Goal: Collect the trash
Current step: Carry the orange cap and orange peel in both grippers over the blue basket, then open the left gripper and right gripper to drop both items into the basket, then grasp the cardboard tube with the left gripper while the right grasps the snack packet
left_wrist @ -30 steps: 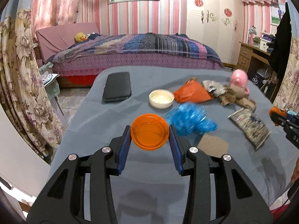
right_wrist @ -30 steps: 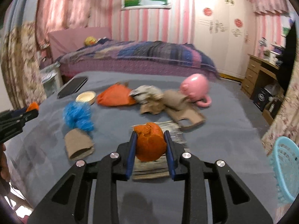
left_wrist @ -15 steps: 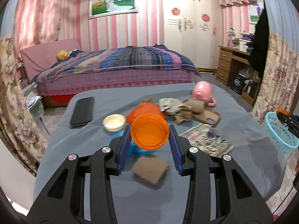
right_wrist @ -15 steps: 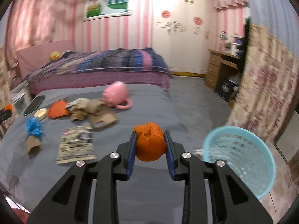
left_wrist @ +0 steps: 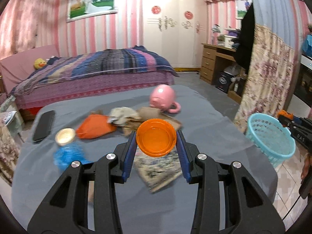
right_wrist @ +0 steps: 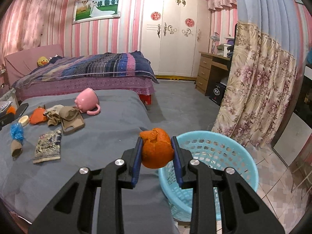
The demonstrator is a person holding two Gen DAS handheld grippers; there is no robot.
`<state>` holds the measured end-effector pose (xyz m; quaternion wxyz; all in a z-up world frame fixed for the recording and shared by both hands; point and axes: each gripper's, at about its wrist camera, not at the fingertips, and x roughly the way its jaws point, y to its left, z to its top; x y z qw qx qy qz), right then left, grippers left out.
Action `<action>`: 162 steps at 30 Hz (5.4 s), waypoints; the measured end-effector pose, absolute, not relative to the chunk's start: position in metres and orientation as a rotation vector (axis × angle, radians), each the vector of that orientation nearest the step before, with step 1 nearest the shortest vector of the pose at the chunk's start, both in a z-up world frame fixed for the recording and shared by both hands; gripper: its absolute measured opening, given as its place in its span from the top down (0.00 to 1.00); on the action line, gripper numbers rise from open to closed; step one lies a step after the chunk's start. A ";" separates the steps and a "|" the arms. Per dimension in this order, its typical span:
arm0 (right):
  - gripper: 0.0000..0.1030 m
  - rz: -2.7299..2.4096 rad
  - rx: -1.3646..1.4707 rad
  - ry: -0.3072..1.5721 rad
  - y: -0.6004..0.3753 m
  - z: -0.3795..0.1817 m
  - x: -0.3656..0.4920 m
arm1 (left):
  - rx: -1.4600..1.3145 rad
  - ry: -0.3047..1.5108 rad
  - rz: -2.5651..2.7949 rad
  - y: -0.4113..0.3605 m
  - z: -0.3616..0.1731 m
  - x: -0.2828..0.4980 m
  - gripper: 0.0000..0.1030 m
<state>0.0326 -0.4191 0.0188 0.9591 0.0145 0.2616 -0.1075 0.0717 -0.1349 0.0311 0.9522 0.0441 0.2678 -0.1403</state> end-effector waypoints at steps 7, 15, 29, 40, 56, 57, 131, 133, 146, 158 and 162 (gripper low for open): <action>0.72 -0.298 0.063 0.556 -0.465 -0.004 0.020 | 0.105 0.587 -0.393 -0.200 0.009 0.095 0.62; 0.72 -0.404 0.116 0.570 -0.528 -0.026 0.010 | 0.121 0.625 -0.508 -0.276 -0.015 0.117 0.62; 0.72 -0.515 0.207 0.555 -0.604 -0.038 -0.005 | 0.207 0.615 -0.761 -0.432 -0.030 0.106 0.62; 0.72 -0.534 0.219 0.575 -0.618 -0.048 -0.003 | 0.262 0.661 -0.795 -0.479 -0.046 0.124 0.37; 0.71 -0.478 0.211 0.603 -0.587 -0.055 0.027 | 0.239 0.508 -0.571 -0.392 -0.011 0.123 0.05; 0.71 -0.476 0.208 0.603 -0.584 -0.055 0.029 | 0.238 0.502 -0.559 -0.385 -0.010 0.121 0.05; 0.08 -0.052 0.106 0.589 -0.279 -0.025 0.126 | 0.010 0.839 -0.230 -0.001 -0.070 0.119 0.40; 0.08 -0.045 0.105 0.603 -0.277 -0.028 0.129 | 0.017 0.839 -0.224 -0.002 -0.071 0.116 0.43; 0.08 0.057 0.057 0.679 -0.239 -0.042 0.136 | 0.056 0.635 -0.147 -0.001 -0.020 0.081 0.45; 0.46 0.154 0.034 0.823 -0.213 -0.067 0.154 | 0.016 0.604 -0.003 0.032 -0.005 0.090 0.45; 0.62 0.163 -0.019 0.818 -0.200 -0.067 0.152 | 0.006 0.600 0.016 0.035 -0.005 0.091 0.45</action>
